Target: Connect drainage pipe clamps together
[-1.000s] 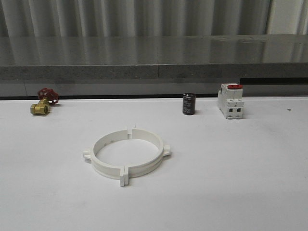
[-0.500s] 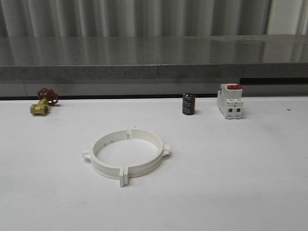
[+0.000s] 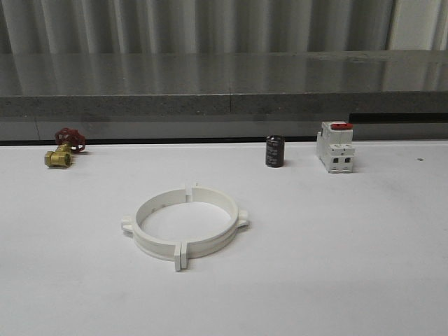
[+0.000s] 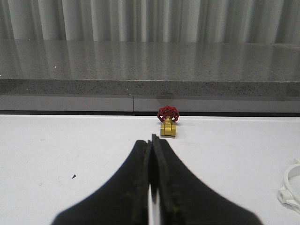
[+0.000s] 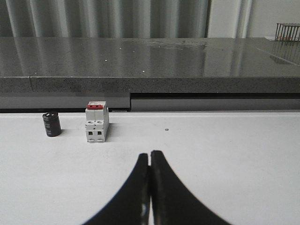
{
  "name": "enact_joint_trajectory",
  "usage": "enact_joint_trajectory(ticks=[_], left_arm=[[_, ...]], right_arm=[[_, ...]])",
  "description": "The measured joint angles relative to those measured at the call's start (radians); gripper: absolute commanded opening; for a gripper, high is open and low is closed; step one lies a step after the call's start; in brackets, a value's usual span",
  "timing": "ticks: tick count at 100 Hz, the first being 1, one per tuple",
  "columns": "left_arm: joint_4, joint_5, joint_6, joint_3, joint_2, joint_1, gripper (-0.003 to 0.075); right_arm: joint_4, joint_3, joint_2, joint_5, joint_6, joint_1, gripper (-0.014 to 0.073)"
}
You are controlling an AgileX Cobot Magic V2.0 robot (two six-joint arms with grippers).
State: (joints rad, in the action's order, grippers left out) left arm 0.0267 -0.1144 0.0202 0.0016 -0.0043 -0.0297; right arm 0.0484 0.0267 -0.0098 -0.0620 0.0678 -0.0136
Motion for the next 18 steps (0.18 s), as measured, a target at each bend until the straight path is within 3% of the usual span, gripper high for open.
enact_joint_trajectory(ticks=[18], left_arm=[[0.0,0.0,0.0,0.0,0.0,0.0,-0.0021]], right_arm=[[0.0,0.0,0.0,0.0,0.0,0.0,-0.0064]])
